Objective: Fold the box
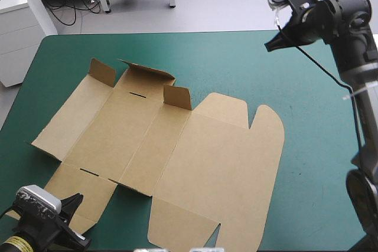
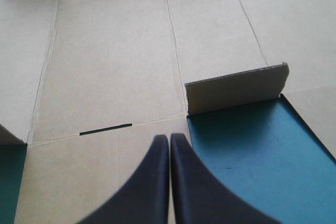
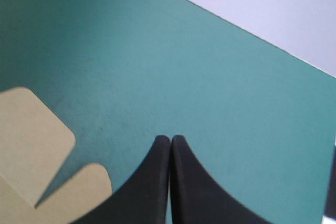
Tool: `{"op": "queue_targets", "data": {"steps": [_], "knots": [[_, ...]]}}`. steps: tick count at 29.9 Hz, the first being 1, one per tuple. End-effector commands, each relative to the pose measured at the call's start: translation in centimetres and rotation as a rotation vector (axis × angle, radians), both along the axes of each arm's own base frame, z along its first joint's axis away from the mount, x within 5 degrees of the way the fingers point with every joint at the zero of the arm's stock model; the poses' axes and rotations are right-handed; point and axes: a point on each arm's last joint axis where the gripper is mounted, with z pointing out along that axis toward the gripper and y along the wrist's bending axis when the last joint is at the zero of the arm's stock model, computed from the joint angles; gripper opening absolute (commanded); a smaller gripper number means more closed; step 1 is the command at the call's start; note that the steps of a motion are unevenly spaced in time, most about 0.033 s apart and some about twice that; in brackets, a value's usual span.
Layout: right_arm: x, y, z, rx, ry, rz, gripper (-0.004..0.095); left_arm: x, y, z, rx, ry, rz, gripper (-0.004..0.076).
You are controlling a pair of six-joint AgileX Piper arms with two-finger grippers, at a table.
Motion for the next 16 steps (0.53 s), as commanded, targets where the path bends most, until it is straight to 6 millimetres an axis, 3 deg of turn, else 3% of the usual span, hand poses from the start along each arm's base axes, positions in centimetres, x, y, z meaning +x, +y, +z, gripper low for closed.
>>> {"op": "queue_targets", "data": {"steps": [1, 9, 16], "knots": [[-5.3, -2.4, 1.7, -0.037, -0.035, -0.106, -0.0020, 0.2, -0.1, 1.4, -0.045, -0.071, 0.002, -0.0010], [-14.3, -4.2, -2.4, 0.029, 0.079, -0.166, -0.0020, 0.2, -0.1, 1.4, -0.045, -0.071, 0.002, -0.0010], [-20.9, -5.7, -6.7, 0.094, 0.124, -0.242, -0.0020, 0.2, -0.1, 1.4, -0.044, -0.072, 0.003, -0.0010]]}}
